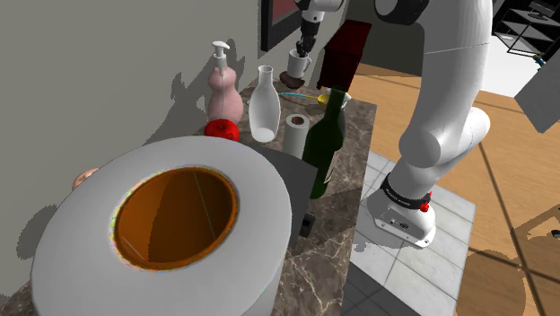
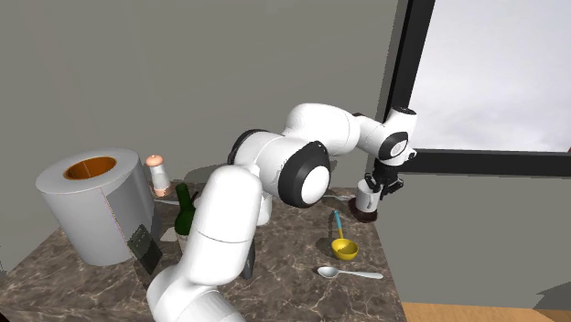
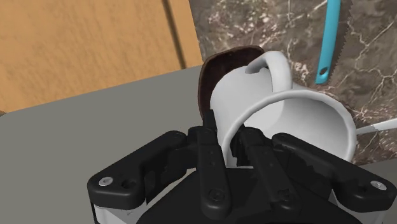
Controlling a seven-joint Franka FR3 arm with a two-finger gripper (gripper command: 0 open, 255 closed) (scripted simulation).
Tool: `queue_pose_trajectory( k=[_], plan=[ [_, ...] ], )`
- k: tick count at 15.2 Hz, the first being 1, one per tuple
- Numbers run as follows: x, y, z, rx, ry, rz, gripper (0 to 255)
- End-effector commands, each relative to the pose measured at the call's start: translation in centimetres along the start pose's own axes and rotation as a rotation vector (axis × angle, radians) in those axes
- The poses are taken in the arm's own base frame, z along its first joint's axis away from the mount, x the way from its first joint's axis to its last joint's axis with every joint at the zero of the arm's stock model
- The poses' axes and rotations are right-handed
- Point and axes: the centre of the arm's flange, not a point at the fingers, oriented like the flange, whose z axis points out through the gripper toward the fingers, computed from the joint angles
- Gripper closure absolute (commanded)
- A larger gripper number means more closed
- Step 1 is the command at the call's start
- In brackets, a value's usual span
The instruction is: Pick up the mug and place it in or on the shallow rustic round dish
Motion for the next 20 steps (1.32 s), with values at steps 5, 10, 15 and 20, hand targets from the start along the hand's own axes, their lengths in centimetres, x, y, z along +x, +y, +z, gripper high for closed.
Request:
queue_pose_trajectory(
  k=[5, 10, 15, 20],
  plan=[
    [0.0, 0.0, 0.1, 0.000, 0.001, 0.000, 255],
    [0.0, 0.0, 0.1, 0.000, 0.001, 0.000, 0],
    [0.0, 0.0, -4.9, 0.000, 0.001, 0.000, 0],
    [0.0, 0.0, -4.9, 0.000, 0.001, 0.000, 0]
  ],
)
